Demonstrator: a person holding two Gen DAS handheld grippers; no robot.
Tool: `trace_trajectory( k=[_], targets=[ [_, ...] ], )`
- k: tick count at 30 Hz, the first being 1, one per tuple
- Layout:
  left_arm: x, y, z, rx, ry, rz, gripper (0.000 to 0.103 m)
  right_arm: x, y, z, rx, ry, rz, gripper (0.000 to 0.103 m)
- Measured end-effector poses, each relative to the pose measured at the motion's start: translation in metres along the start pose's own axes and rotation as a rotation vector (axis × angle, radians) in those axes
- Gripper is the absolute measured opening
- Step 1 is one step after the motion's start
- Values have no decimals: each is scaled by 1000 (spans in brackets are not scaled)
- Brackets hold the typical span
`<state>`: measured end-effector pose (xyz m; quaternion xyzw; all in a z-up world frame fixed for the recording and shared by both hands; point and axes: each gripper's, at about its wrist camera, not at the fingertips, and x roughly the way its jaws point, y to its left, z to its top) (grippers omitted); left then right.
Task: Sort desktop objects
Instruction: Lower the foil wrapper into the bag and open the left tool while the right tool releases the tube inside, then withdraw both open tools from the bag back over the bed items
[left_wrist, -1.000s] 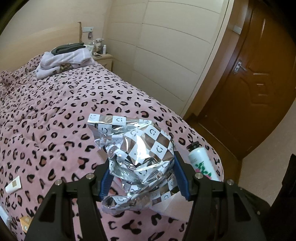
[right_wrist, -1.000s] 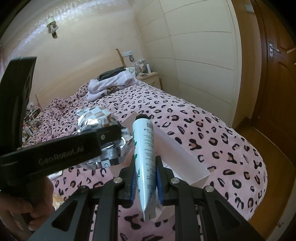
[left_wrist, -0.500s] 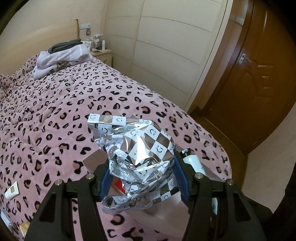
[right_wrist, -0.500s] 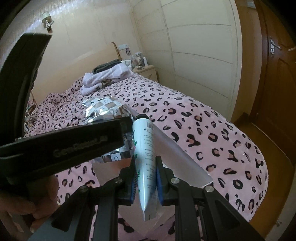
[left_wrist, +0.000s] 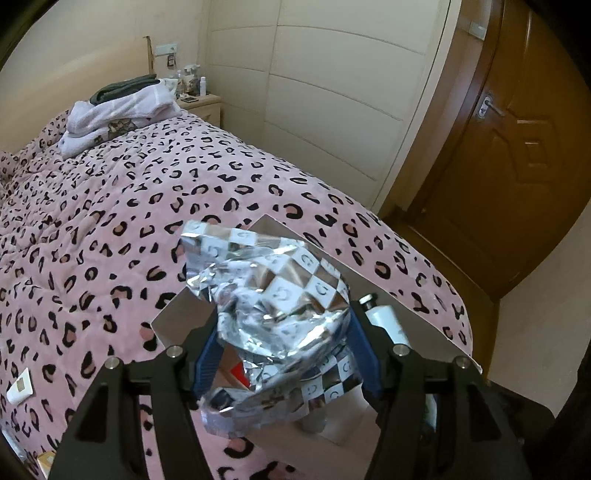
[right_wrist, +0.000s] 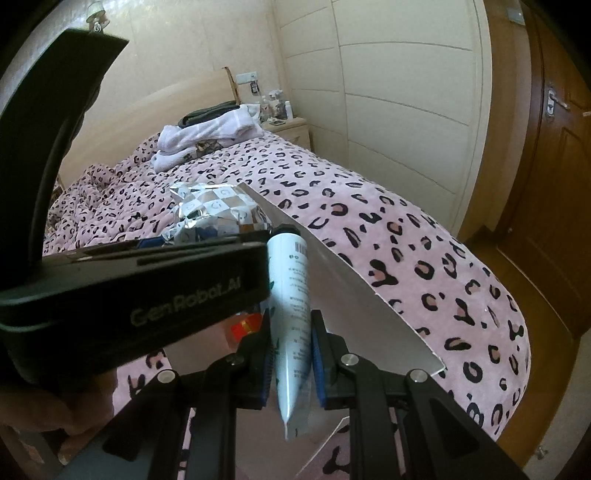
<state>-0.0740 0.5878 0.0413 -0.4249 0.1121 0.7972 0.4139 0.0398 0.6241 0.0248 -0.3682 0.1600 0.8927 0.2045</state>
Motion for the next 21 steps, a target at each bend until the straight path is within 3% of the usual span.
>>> trace_trajectory(
  k=[4,8,15,21],
  targets=[
    [-14,4,3,-16,-40,-16,82,-6,-1,2,16,-11,18,40],
    [-34,8,5,-10,-94,16,93,-16,3,5,0,-28,5,48],
    [-83,28,-12,-36,-176,35,95,-45,7,10,-3,-73,-26,60],
    [-123,58,-45,-96,-184,17,100,-73,18,4,19,-135,-12,81]
  ],
)
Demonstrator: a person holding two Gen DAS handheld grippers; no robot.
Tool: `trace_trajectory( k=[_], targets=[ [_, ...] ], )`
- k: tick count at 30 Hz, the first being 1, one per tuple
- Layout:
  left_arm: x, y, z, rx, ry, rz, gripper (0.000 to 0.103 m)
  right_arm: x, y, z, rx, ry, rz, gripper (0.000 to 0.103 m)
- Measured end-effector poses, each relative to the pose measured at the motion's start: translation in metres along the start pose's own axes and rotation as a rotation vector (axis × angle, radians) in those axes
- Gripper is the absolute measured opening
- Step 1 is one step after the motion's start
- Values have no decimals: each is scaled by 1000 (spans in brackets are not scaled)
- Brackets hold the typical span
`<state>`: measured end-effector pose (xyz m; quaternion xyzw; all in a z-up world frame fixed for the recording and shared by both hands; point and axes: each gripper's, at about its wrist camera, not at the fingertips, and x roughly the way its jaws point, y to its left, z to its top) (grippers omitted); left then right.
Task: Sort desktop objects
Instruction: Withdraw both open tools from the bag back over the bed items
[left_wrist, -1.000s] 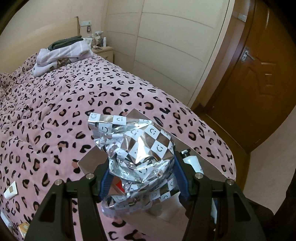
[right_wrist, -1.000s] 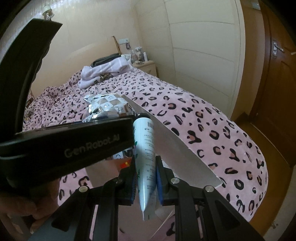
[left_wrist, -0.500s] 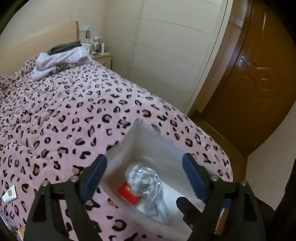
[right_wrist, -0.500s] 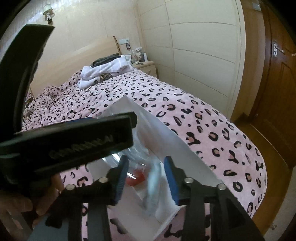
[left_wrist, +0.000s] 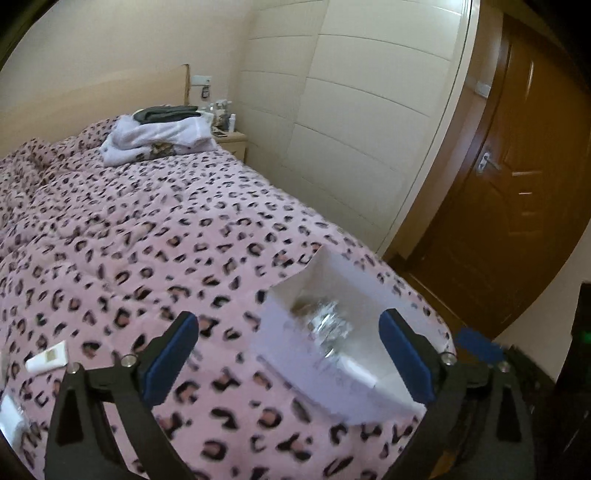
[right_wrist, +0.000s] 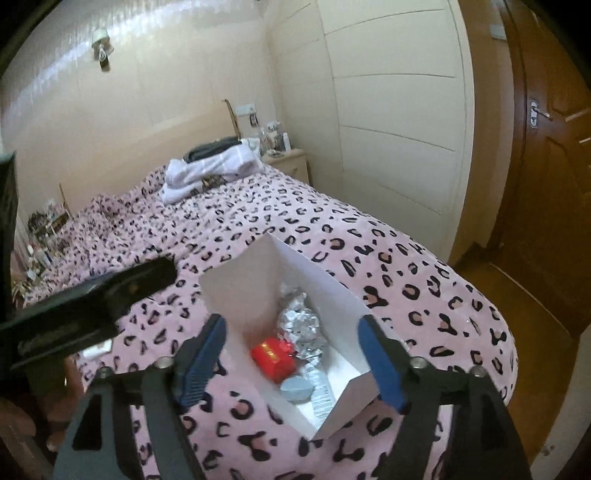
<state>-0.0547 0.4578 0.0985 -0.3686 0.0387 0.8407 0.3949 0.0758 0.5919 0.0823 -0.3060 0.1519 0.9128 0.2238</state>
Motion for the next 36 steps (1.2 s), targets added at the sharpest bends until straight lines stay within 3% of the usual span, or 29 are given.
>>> trace_trajectory(
  k=[3,6,9,18,22,26,36],
  targets=[
    [-24,17,-24,7,2,43,103,-10,15,-9,-44,-27,-39,81],
    [-43,37,-51,-43,41,48,103,-12,38,-23,-115,3,-98,83],
    [-62,61,-80,-78,55,143,103,-13,61,-45,-173,16,-87,83],
    [-123,144,-179,-213,84,373,103,-8,113,-105,-113,106,82,83],
    [-142,185,-223,-344,131,367,103,-8,143,-134,-118,132,146,83],
    [-164,216,-257,-429,121,405,103,-4,182,-164,-142,189,199,83],
    [-205,280,-290,-484,85,493,103,2,256,-193,-211,191,304,83]
  ],
)
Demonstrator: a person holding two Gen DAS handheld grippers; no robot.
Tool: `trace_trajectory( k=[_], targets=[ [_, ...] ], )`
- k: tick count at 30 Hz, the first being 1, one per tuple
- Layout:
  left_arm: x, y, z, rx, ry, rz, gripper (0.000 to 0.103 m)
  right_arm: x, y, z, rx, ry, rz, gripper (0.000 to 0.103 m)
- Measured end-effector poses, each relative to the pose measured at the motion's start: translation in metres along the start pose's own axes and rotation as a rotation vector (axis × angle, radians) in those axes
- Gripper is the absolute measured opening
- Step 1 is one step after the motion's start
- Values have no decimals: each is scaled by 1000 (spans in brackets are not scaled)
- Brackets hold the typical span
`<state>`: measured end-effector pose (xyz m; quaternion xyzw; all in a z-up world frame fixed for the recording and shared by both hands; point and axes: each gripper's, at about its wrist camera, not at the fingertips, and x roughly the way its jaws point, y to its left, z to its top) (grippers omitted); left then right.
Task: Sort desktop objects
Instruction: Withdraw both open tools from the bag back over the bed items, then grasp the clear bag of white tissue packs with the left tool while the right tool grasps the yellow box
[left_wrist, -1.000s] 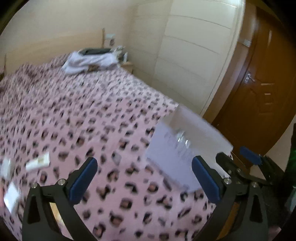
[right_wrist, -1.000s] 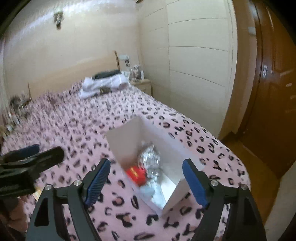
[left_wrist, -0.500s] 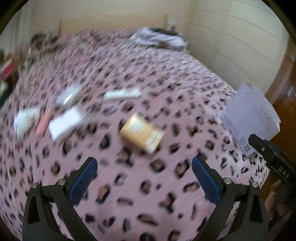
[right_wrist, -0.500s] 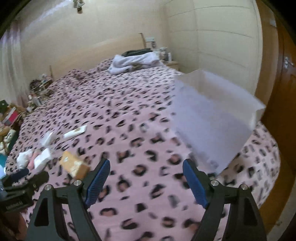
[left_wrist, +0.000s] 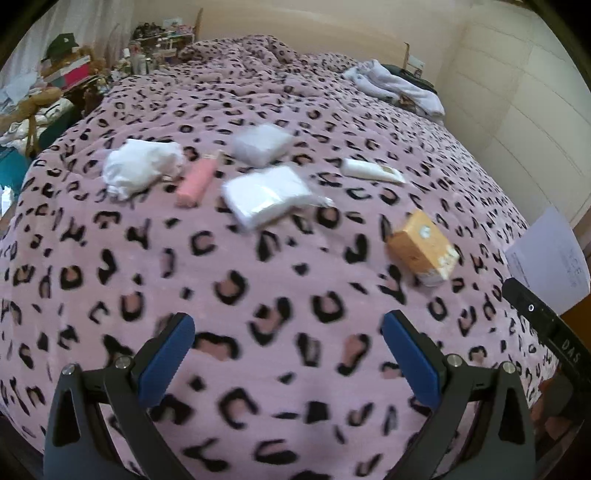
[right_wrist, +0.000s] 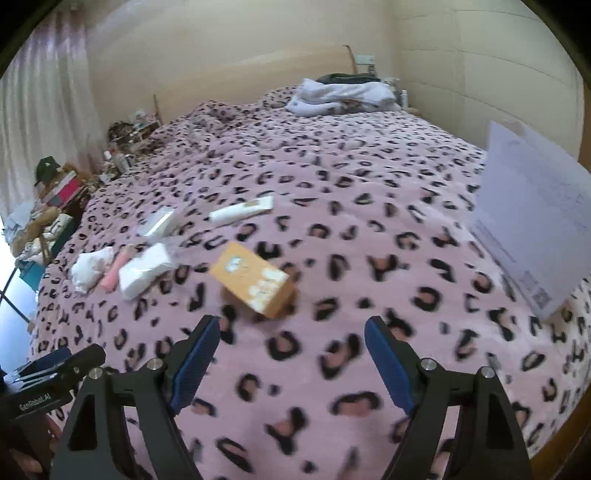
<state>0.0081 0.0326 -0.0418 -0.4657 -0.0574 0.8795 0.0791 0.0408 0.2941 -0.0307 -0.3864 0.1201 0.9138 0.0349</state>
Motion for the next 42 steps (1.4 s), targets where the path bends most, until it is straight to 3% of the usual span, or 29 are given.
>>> trace_trajectory(
  k=[9,19,31,42],
  targets=[
    [-5,41,14,-14,-46,29,103,27,34,8,2,33,39,83],
    [8,35,44,58,-74,16,103,45,69,12,-60,48,42,83],
    [80,-2,99,328,-41,-58,103,69,49,33,-112,70,-12,83],
    [145,-16,106,398,28,-22,103,116,31,32,-134,187,3,83]
  ],
)
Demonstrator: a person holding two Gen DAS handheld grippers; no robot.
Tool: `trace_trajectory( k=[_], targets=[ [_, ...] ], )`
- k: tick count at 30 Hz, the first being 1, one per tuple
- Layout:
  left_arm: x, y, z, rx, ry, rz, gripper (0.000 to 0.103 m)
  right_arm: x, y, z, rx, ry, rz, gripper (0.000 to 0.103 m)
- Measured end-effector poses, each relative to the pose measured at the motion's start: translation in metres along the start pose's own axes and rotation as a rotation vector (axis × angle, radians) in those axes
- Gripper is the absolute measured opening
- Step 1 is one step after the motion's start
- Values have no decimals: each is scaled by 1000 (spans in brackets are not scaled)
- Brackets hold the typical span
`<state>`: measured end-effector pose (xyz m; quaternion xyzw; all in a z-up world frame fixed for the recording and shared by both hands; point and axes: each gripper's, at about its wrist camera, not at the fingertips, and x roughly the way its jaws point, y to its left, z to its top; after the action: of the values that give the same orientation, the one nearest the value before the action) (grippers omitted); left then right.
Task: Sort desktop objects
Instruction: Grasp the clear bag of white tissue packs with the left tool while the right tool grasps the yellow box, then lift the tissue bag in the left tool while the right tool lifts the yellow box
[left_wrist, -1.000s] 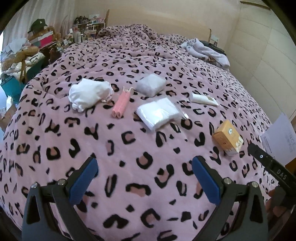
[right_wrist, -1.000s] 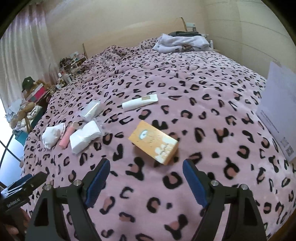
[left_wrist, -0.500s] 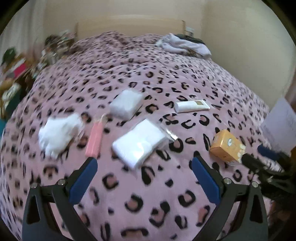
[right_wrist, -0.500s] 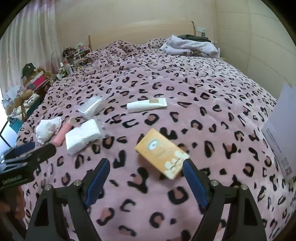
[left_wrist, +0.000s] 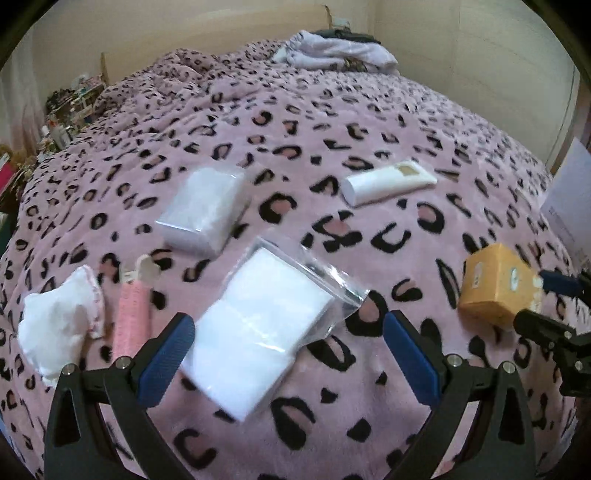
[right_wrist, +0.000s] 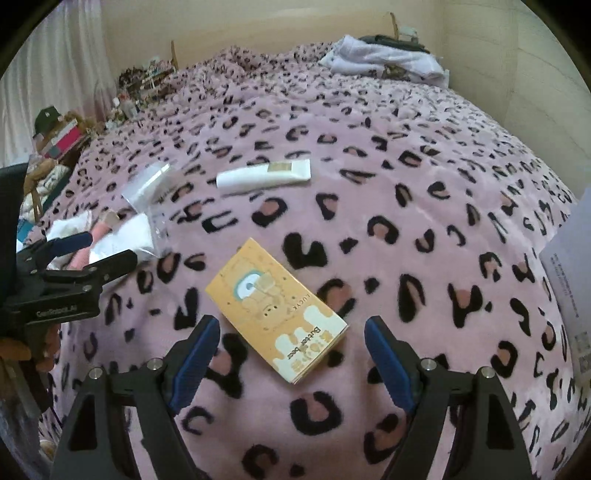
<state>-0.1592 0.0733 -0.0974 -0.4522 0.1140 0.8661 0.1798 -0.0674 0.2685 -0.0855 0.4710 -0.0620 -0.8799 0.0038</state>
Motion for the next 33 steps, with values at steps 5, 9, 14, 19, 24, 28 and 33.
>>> trace_trajectory(
  k=[5,9,14,19,24,28,33],
  targets=[
    [15,-9,-2,40,0,31,103,16,1,2,-10,13,17,83],
    [20,-13,-3,59,3,42,103,26,6,2,-38,35,-4,83],
    [18,-17,-5,59,-20,53,102,36,8,-2,-50,47,-18,83],
    [15,-17,-7,49,-29,102,71,32,0,-4,2,9,12,79],
    [6,-12,-10,20,-45,100,55,28,1,-5,-2,0,8,58],
    [-6,-6,-14,-39,-68,60,44,21,4,-7,-8,-27,18,56],
    [-20,5,-19,-117,-89,-8,36,4,11,-6,-20,-85,31,56]
  ],
)
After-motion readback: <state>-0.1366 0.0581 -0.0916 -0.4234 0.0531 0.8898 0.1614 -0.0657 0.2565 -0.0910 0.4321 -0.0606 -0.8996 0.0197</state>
